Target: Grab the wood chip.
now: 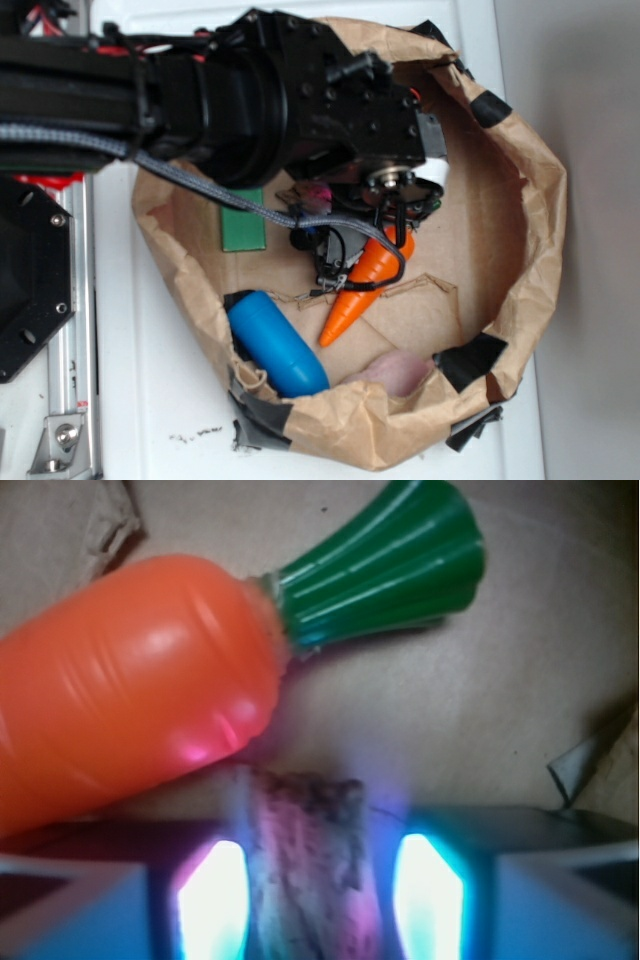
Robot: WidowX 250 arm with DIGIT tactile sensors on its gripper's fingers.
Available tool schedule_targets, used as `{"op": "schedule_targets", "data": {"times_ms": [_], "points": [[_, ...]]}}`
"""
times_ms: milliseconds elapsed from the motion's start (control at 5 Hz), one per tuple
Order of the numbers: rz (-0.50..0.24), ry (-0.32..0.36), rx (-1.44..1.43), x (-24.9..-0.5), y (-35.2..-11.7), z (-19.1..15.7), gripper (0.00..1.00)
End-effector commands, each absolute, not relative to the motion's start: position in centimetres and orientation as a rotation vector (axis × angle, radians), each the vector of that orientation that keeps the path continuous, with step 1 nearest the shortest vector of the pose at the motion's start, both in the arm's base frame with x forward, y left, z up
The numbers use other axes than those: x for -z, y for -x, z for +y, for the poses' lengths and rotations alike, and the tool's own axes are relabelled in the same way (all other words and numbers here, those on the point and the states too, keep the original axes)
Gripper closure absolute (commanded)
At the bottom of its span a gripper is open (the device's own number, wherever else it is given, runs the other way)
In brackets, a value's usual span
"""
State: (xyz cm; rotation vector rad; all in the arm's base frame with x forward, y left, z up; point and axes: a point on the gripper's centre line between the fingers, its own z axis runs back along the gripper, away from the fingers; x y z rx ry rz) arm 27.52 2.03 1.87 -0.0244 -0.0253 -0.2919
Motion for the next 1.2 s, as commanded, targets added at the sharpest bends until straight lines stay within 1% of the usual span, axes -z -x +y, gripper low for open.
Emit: {"op": "schedule_targets", "data": {"times_ms": [0, 200, 400, 600, 800, 1000], "points": [[-0.072, -0.005, 0.321, -3.2, -27.6, 0.8, 1.0], [-0.089, -0.011, 0.303, -4.2, -27.4, 1.1, 1.0], [-0.13, 0.001, 0.167, -9.2, -26.8, 2.1, 1.0], [-0.12, 0.166, -0.037, -14.0, -26.1, 3.8, 1.0], [-0.156, 0.178, -0.066, -19.0, -25.2, 3.4, 1.0], [-0.127, 0.093, -0.066, -20.4, -25.2, 2.8, 1.0]]}}
